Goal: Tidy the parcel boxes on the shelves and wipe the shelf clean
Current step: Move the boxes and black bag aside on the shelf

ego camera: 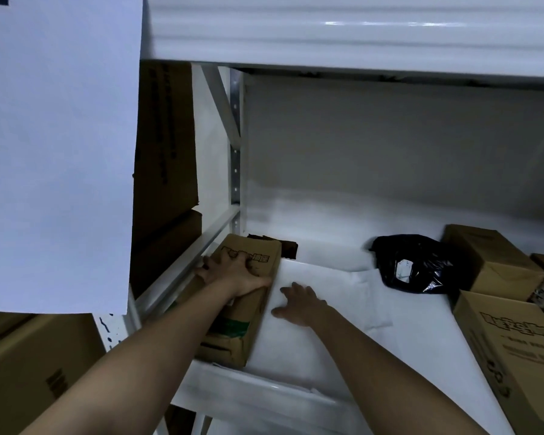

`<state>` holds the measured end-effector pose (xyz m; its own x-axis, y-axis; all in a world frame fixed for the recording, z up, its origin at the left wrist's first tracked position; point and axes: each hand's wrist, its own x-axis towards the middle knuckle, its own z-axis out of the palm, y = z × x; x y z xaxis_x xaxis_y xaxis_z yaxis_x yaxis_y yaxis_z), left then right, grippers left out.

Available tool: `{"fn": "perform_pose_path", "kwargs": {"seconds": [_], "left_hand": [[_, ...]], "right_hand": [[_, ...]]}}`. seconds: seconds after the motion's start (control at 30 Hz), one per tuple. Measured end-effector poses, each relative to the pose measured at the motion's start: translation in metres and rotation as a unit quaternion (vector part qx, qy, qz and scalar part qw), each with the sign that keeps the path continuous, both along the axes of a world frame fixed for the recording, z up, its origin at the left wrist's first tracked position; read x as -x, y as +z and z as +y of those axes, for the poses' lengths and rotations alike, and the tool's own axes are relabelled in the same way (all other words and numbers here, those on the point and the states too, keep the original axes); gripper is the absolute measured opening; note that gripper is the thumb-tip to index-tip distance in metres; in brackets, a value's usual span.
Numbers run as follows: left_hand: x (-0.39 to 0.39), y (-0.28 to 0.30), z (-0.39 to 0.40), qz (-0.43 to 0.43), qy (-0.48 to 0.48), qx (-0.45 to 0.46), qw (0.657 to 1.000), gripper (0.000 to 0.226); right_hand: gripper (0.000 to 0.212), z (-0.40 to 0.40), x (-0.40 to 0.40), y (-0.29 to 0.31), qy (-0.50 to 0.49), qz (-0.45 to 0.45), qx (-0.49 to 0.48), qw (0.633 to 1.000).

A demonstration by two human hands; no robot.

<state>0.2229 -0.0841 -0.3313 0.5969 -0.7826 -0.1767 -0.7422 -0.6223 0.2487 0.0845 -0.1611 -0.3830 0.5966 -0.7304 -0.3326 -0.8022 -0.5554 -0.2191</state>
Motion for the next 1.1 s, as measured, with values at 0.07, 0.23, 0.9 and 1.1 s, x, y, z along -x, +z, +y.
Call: {"fn": "perform_pose_path", "kwargs": {"seconds": [0.07, 0.23, 0.9, 1.1], "left_hand": [[-0.002, -0.006, -0.001, -0.011, -0.001, -0.013, 1.000, 0.092], [-0.009, -0.017, 0.001, -0.024, 0.013, -0.023, 0.999, 0.096], [0.007, -0.023, -0.005, -0.053, -0.009, -0.059, 0.997, 0.076], [0.013, -0.035, -0.011, -0.069, -0.032, -0.075, 0.994, 0.069]], "right_hand": [[0.069, 0.001, 0.000, -0.003, 0.001, 0.012, 0.001, 1.000], [0.066, 0.002, -0.001, -0.005, 0.010, 0.022, 0.023, 0.999], [0.070, -0.002, 0.001, -0.007, 0.028, 0.051, 0.010, 0.998], [0.070, -0.002, 0.001, -0.008, 0.025, 0.047, 0.012, 0.998]]}}
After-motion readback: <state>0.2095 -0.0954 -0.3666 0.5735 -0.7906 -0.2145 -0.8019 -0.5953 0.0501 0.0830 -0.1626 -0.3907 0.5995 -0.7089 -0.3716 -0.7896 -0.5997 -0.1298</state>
